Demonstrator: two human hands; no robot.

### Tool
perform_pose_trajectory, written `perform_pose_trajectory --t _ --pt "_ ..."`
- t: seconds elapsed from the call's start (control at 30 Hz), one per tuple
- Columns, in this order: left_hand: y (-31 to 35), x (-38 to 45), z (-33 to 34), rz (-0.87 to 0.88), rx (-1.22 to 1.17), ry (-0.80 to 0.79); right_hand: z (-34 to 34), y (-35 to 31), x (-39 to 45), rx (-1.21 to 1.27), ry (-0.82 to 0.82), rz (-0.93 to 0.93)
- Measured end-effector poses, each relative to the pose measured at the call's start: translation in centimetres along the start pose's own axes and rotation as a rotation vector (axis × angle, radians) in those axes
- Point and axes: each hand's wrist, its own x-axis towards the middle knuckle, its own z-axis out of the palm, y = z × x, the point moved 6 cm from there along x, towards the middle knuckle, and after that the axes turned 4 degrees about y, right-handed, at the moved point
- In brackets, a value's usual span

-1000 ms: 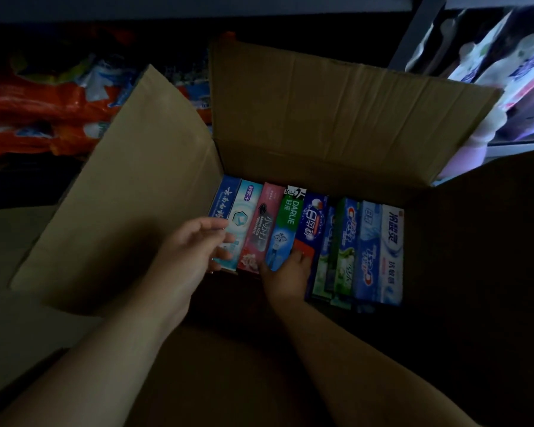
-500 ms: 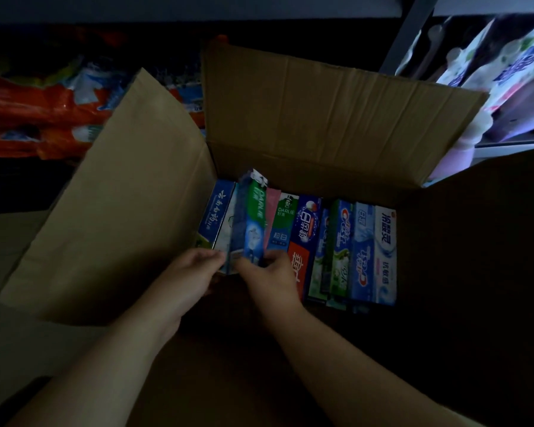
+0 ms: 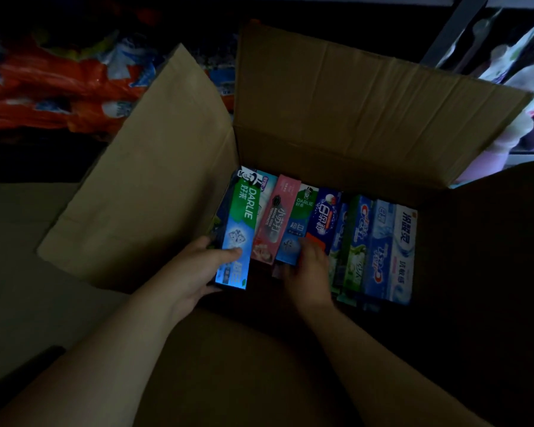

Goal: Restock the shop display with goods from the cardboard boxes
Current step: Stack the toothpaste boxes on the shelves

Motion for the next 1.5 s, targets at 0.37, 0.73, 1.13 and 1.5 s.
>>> perform_pose_trajectory --t 0.37,0.73,1.13,1.5 --pt "1.3 0.2 0.3 0.009 -0.106 -0.034 4.0 4.5 1.1 -0.66 -0.271 -0.317" --pt "0.4 0.1 0.1 -0.007 -0.068 -0.049 3.8 6.8 -2.1 0.684 -0.222 0.926" --pt "0.4 -0.5 0.4 0.0 -0.069 -0.083 5.6 5.5 -3.0 0.944 -0.353 0.959" --pt "1.4 -0.5 0.8 0.022 -0.176 -0.136 -2.0 -1.5 -4.9 0.989 -0.453 0.714"
